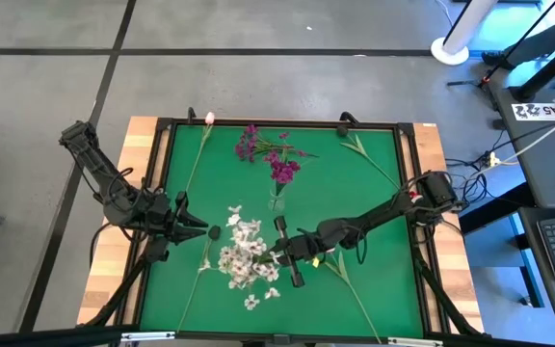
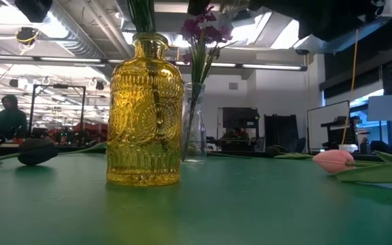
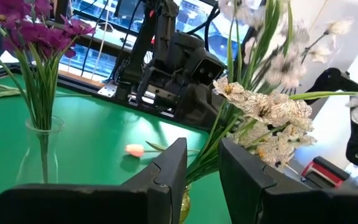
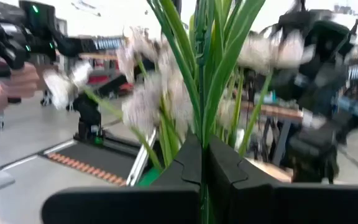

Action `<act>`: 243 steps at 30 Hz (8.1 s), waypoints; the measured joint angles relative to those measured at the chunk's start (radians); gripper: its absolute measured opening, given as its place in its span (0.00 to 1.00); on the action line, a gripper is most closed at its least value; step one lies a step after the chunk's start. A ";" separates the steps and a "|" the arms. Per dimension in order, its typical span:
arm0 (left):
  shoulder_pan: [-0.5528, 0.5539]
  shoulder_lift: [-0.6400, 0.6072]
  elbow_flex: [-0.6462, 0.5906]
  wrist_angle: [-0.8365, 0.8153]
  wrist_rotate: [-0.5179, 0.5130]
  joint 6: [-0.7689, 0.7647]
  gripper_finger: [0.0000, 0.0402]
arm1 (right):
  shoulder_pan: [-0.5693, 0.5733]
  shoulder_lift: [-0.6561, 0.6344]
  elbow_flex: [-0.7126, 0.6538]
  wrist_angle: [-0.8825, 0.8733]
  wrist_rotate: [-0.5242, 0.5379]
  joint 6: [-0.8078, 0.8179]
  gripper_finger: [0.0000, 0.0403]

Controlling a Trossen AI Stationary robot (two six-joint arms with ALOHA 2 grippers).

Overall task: Sort flowers into vase by color
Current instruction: Put the white flowers into the yellow vase, then put the top black tulip into the transparent vase

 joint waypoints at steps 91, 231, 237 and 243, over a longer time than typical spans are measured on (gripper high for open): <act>0.000 -0.001 0.000 -0.086 -0.170 -0.141 0.22 | -0.349 -0.561 -0.039 -2.229 0.589 0.842 0.47; 0.000 0.000 0.000 -0.171 -0.184 -0.303 0.22 | -0.477 -0.326 -0.460 0.430 -0.196 0.146 0.00; 0.000 0.000 0.000 -0.171 -0.184 -0.303 0.22 | -0.480 -0.272 -0.406 0.431 -0.181 0.099 0.00; 0.000 0.000 0.000 -0.171 -0.184 -0.304 0.22 | -0.480 -0.223 -0.338 0.416 -0.199 0.069 0.00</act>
